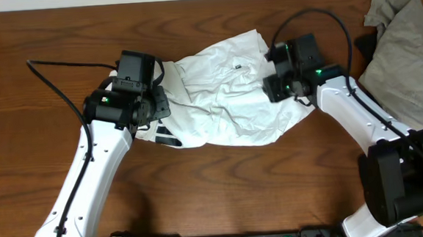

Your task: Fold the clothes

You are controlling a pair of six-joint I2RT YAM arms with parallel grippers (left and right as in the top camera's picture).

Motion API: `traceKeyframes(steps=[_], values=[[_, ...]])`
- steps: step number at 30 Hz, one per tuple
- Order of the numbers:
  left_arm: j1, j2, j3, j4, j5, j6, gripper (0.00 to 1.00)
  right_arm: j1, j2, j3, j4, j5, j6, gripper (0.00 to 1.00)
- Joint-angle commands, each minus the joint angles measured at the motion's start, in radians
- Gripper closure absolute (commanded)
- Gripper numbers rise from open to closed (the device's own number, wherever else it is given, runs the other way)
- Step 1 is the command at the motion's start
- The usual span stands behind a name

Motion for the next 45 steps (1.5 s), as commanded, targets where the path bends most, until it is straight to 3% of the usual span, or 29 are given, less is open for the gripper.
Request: traceKeyframes(steps=[1,7,16,45], values=[[0.001,0.007,0.002,-0.001,-0.004,-0.002,0.51,0.030,0.009,0.004,0.060,-0.053,0.013,0.48],[0.000,0.007,0.002,-0.001,-0.003,-0.002,0.51,0.072,0.077,0.004,0.180,-0.036,0.012,0.53],[0.000,0.007,0.002,-0.002,-0.003,-0.002,0.51,0.111,0.201,0.004,0.251,0.069,0.012,0.51],[0.000,0.007,0.002,-0.002,-0.003,-0.017,0.51,0.114,0.301,0.004,0.416,0.135,0.012,0.58]])
